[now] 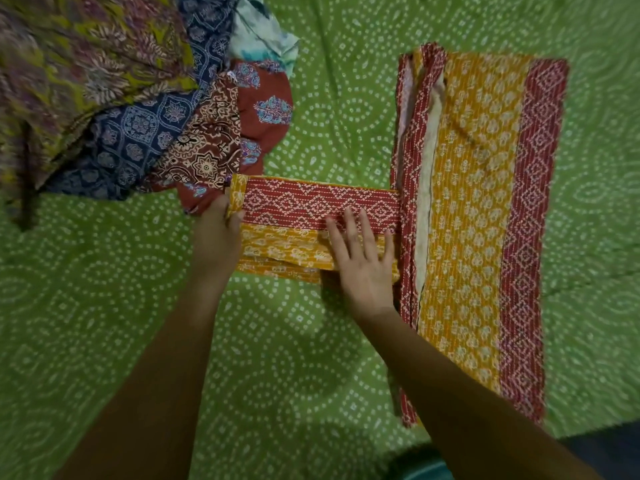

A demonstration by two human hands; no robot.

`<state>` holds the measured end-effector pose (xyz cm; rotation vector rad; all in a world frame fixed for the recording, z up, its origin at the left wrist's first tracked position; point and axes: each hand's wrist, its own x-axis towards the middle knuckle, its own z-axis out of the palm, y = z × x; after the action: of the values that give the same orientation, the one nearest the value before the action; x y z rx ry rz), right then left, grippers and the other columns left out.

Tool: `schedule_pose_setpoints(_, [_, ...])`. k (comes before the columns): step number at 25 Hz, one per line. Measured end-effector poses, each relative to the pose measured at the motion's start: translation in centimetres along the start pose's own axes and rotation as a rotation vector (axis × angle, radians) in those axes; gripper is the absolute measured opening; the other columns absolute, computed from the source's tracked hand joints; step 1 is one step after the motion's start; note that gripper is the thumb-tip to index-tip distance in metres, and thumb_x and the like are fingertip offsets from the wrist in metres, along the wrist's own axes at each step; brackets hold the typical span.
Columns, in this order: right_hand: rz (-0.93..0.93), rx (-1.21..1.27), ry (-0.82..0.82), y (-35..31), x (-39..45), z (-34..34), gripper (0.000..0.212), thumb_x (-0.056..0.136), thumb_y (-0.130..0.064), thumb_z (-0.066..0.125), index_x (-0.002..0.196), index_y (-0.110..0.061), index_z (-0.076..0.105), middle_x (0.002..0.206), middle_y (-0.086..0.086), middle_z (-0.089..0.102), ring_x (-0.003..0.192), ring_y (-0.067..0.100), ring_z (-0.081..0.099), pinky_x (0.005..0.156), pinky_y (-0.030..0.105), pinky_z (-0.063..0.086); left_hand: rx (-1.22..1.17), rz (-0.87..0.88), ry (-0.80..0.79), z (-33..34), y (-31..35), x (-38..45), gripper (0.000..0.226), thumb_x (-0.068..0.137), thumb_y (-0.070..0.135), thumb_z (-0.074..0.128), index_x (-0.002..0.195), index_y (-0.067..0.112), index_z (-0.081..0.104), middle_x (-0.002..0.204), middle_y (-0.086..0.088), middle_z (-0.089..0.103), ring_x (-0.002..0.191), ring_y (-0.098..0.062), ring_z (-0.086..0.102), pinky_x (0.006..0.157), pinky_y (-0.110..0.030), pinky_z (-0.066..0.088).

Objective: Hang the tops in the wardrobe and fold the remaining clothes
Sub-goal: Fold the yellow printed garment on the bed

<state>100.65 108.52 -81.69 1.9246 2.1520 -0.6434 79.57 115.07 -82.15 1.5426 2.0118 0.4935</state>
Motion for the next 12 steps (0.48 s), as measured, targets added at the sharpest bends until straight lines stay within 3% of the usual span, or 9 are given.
schedule_pose_setpoints(2, [-0.081, 0.057, -0.12, -0.2, -1.6, 0.5, 0.068, 0.088, -0.006, 0.011, 0.151, -0.017, -0.013, 0.153, 0.006, -0.023, 0.14, 0.026, -0.027, 0.116, 0.046, -0.011, 0.107, -0.053, 0.004, 0.4, -0.3, -0.5, 0.016, 0.097, 0.012, 0.05, 0.108, 0.002, 0.056, 0.098, -0.015, 0.061, 0.088, -0.028, 0.055, 0.07, -0.026, 0.031])
schedule_pose_setpoints(4, [-0.197, 0.104, -0.221, -0.4, -2.7, 1.2, 0.063, 0.097, -0.011, 0.019, 0.151, -0.019, -0.012, 0.154, 0.002, -0.022, 0.141, 0.02, -0.027, 0.117, 0.037, -0.011, 0.233, -0.095, -0.022, 1.0, -0.7, -1.1, 0.024, 0.098, 0.017, 0.048, 0.119, 0.005, 0.05, 0.116, -0.019, 0.057, 0.099, -0.038, 0.055, 0.076, -0.039, 0.04])
schedule_pose_setpoints(5, [-0.258, 0.112, -0.21, -0.1, -2.8, 1.5, 0.065, 0.098, -0.015, 0.023, 0.151, -0.02, -0.014, 0.155, 0.0, -0.023, 0.141, 0.018, -0.028, 0.116, 0.035, -0.015, 0.285, -0.086, -0.013, 1.3, -0.8, -1.4, 0.027, 0.098, 0.018, 0.048, 0.122, 0.005, 0.046, 0.12, -0.02, 0.053, 0.101, -0.039, 0.055, 0.076, -0.043, 0.043])
schedule_pose_setpoints(7, [-0.258, 0.058, -0.015, 1.6, -2.3, 1.7, 0.066, 0.099, -0.03, 0.024, 0.151, -0.021, -0.016, 0.156, 0.0, -0.022, 0.143, 0.017, -0.025, 0.115, 0.036, -0.022, 0.353, -0.112, 0.055, 1.8, -0.8, -2.0, 0.036, 0.097, 0.023, 0.049, 0.126, 0.003, 0.041, 0.127, -0.022, 0.046, 0.11, -0.038, 0.05, 0.085, -0.046, 0.043])
schedule_pose_setpoints(8, [-0.127, 0.055, 0.116, 2.8, -1.9, 1.7, 0.066, 0.1, -0.038, 0.021, 0.15, -0.019, -0.016, 0.155, 0.002, -0.023, 0.144, 0.019, -0.022, 0.115, 0.037, -0.022, 0.363, -0.192, 0.089, 2.0, -0.6, -2.2, 0.046, 0.098, 0.031, 0.047, 0.129, -0.001, 0.037, 0.13, -0.024, 0.043, 0.115, -0.039, 0.047, 0.091, -0.046, 0.04])
schedule_pose_setpoints(10, [0.35, 0.192, 0.265, 5.6, -0.9, 1.6, 0.071, 0.1, -0.051, 0.017, 0.149, -0.012, -0.017, 0.155, 0.007, -0.023, 0.145, 0.024, -0.018, 0.117, 0.045, -0.013, 0.322, -0.425, 0.1, 2.3, -0.2, -2.7, 0.073, 0.095, 0.054, 0.038, 0.135, -0.008, 0.031, 0.136, -0.028, 0.041, 0.122, -0.042, 0.043, 0.099, -0.046, 0.036])
schedule_pose_setpoints(12, [0.694, 0.399, 0.257, 7.1, 0.3, 1.9, 0.08, 0.098, -0.059, 0.012, 0.149, -0.005, -0.017, 0.156, 0.015, -0.021, 0.145, 0.029, -0.017, 0.118, 0.052, 0.0, 0.332, -0.551, 0.023, 2.7, -0.3, -3.6, 0.095, 0.087, 0.072, 0.031, 0.137, -0.008, 0.034, 0.138, -0.031, 0.039, 0.126, -0.042, 0.04, 0.104, -0.047, 0.033])
